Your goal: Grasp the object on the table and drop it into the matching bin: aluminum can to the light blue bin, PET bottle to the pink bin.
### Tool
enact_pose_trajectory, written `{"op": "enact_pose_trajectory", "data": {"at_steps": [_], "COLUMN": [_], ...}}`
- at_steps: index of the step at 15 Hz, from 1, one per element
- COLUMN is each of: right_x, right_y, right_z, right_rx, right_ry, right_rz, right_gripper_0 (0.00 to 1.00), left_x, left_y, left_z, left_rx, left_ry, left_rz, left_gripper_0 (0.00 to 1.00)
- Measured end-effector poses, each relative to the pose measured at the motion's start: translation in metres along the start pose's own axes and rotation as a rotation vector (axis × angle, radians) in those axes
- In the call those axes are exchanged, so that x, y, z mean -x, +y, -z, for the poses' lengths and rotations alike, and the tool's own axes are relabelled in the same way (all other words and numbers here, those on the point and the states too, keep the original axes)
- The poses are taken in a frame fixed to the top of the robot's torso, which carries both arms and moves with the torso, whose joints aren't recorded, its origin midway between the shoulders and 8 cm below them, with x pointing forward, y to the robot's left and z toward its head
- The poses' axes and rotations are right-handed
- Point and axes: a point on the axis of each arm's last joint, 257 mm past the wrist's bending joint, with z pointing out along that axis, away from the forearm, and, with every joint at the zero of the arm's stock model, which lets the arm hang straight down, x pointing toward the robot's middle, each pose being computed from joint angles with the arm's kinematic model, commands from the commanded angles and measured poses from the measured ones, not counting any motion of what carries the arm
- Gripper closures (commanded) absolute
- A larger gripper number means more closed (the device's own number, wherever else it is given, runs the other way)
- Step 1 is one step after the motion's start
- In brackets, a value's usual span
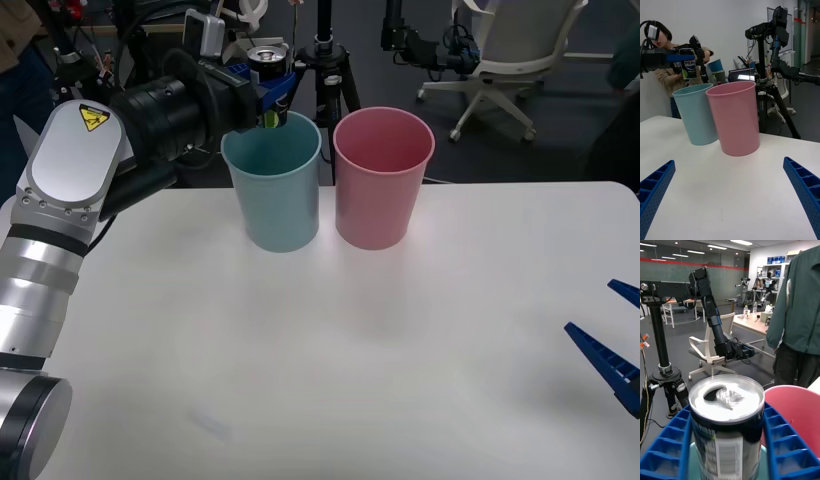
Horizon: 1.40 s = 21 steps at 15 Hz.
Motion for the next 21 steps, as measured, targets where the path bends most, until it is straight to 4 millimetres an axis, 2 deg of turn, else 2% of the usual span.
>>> {"op": "enact_pose_trajectory", "data": {"at_steps": [14,17,21], "right_x": [0.000,0.000,0.000], "right_y": [0.000,0.000,0.000], "right_z": [0.000,0.000,0.000], "right_rx": [0.000,0.000,0.000], "right_ry": [0.000,0.000,0.000], "right_rz": [0.000,0.000,0.000], "right_gripper_0": [0.00,0.00,0.00], "left_x": [0.004,0.003,-0.009], "left_y": [0.000,0.011,0.025], "left_z": [0.002,0.016,0.046], "left_rx": [-0.009,-0.010,-0.022], "left_ry": [-0.017,-0.027,-0.016], "left_rz": [0.013,0.016,-0.010], "left_gripper_0": [0.00,0.00,0.00]}}
